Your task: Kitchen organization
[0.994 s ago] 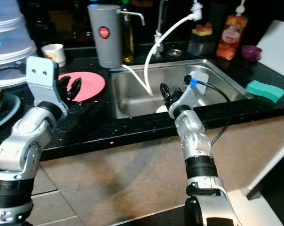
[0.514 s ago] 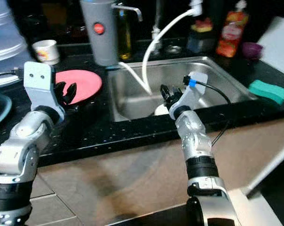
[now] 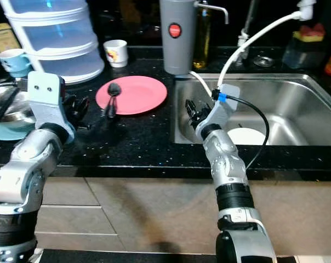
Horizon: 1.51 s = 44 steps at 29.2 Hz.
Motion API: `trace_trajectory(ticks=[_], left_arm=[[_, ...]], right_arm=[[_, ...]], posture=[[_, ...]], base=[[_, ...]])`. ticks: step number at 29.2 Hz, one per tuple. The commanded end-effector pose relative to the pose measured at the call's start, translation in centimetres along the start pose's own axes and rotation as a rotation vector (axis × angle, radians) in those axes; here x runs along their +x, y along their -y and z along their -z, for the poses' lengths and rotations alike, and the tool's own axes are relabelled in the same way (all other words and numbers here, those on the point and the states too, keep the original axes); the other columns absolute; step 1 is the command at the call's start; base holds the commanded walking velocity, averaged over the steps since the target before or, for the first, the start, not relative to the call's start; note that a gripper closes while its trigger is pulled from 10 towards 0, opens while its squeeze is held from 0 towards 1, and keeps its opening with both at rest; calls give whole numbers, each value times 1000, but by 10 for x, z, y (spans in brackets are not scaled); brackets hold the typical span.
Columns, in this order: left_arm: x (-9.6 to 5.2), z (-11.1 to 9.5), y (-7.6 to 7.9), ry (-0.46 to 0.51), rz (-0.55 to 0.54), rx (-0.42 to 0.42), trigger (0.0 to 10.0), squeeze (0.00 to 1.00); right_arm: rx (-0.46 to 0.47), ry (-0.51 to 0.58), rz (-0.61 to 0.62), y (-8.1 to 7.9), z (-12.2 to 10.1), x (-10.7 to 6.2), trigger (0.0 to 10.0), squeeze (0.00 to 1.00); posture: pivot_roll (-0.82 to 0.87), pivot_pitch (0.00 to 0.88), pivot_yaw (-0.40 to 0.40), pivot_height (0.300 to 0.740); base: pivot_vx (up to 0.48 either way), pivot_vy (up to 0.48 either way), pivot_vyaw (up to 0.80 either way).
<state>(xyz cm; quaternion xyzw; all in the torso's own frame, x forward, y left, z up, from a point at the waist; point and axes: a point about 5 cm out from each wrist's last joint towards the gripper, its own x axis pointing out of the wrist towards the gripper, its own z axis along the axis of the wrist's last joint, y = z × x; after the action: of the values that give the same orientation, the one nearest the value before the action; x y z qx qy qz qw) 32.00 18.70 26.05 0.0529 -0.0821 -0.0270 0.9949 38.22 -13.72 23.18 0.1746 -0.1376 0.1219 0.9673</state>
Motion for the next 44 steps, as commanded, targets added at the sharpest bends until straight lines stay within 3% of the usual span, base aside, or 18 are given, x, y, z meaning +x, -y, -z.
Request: trace_trajectory(ticks=[1, 13, 20, 25, 39, 44], left_arm=[[0, -2, 1, -3, 7, 14, 10000, 0], [0, -6, 3, 9, 19, 24, 10000, 0], [1, -7, 1, 9, 4, 42, 10000, 0], [0, -7, -2, 16, -14, -2, 10000, 0], [1, -10, 1, 48, 16, 72, 10000, 0], [1, -9, 2, 34, 42, 44, 10000, 0]], right_arm=[[19, -12, 21, 2, 2, -2, 10000, 0], [25, -8, 24, 3, 1, -2, 10000, 0], [27, -9, 20, 2, 1, -2, 10000, 0], [28, -9, 15, 1, 1, -1, 10000, 0], [42, 5, 8, -2, -2, 1, 10000, 0], [56, 0, 14, 0, -4, 2, 10000, 0]], posture=[[9, 97, -5, 740], [10, 99, -2, 740], [9, 95, -4, 740], [9, 91, -7, 740], [7, 72, -11, 740], [6, 76, -14, 740]], base=[[0, 0, 0], [0, 0, 0], [0, -480, 0], [0, 0, 0], [0, 0, 0], [0, 0, -770]])
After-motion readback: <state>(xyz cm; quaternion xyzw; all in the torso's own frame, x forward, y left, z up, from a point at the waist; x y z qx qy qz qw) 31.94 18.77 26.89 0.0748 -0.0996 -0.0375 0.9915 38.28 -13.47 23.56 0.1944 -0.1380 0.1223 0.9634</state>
